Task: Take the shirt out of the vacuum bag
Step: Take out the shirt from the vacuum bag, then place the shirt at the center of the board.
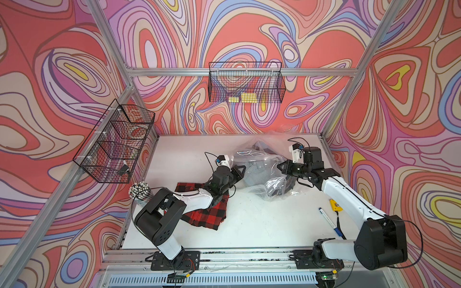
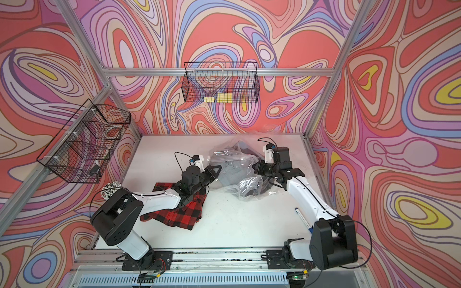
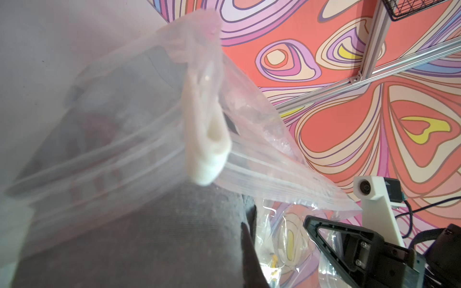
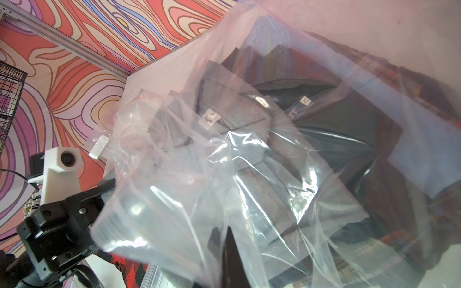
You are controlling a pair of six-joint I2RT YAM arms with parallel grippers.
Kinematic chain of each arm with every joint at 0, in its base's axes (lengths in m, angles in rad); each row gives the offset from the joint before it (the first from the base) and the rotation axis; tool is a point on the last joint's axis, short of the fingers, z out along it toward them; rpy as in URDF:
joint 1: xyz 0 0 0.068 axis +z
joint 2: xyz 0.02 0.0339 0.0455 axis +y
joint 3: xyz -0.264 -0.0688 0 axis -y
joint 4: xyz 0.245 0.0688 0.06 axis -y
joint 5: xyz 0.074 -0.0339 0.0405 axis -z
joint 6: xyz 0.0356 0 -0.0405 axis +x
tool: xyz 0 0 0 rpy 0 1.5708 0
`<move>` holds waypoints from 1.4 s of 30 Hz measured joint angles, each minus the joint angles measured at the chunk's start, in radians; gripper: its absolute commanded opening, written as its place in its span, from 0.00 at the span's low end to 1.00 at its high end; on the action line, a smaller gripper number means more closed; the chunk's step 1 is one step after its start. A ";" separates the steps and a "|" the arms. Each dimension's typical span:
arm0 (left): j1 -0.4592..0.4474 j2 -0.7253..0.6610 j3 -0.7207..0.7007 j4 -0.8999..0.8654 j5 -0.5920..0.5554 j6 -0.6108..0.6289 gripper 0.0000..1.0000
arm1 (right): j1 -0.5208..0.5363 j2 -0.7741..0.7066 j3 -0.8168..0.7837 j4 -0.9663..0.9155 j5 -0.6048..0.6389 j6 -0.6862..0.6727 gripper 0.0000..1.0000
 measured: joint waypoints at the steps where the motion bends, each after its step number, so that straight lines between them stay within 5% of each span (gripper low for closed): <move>1: 0.000 -0.013 0.000 -0.013 0.003 0.008 0.00 | 0.000 0.000 0.001 -0.002 0.000 0.000 0.00; 15: 0.000 -0.340 -0.053 -0.243 -0.066 0.187 0.00 | 0.001 0.001 0.004 -0.006 -0.003 0.000 0.00; 30: 0.000 -0.761 -0.063 -0.671 -0.276 0.442 0.00 | 0.002 0.001 0.008 -0.002 -0.026 0.005 0.00; 38: -0.007 -1.094 -0.227 -0.819 -0.532 0.518 0.00 | 0.002 0.001 0.008 0.012 -0.049 0.012 0.00; 42: -0.068 -1.154 -0.305 -0.859 -0.707 0.537 0.00 | 0.002 0.001 0.008 0.015 -0.064 0.016 0.00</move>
